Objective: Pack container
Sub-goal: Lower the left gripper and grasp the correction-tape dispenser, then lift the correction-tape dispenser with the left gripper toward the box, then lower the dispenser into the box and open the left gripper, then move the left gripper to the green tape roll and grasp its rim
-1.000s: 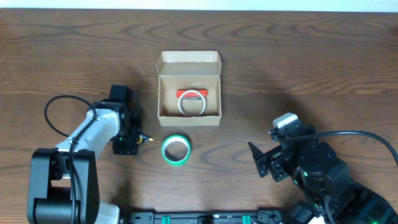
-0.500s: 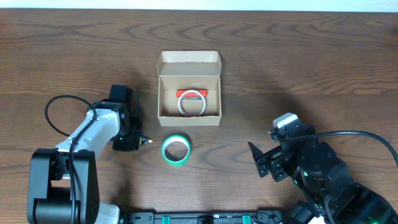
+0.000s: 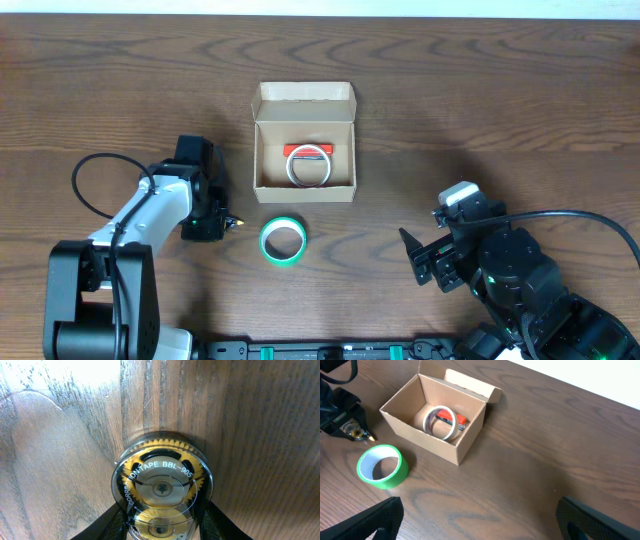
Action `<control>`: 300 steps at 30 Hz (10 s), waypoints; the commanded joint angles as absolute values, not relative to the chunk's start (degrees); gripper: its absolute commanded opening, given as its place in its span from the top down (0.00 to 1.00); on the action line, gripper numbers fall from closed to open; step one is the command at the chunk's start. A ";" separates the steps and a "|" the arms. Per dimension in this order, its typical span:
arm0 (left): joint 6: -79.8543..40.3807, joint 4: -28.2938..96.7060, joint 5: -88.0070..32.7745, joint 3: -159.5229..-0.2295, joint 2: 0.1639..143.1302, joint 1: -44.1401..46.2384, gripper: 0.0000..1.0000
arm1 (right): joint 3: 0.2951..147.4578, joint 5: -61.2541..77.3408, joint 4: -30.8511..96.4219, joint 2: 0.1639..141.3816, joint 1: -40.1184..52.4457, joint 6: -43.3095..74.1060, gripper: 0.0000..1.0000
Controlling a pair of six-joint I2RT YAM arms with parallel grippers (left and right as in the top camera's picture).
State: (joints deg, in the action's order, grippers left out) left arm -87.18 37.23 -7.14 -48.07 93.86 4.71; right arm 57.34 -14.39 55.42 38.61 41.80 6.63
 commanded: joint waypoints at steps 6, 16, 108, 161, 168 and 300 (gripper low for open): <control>-87.15 37.45 -5.67 -47.51 91.74 4.51 0.61 | 57.32 -14.59 55.33 38.63 41.67 7.03 0.01; -87.18 37.45 -5.41 -47.51 90.50 4.51 0.61 | 57.32 -14.59 55.33 38.63 41.67 7.03 0.01; -82.94 59.27 -0.45 -104.66 128.18 5.23 0.24 | 57.32 -14.59 55.33 38.63 41.67 7.05 0.01; -79.15 58.78 1.04 -104.71 125.69 4.51 0.67 | 57.32 -14.57 55.33 38.63 41.67 7.03 0.01; -78.13 59.16 1.93 -104.71 123.39 5.23 0.67 | 57.32 -14.59 55.33 38.63 41.67 7.03 0.01; -119.39 47.68 -5.82 -45.30 79.66 40.18 0.16 | 57.32 -14.59 55.33 38.63 41.67 7.05 0.01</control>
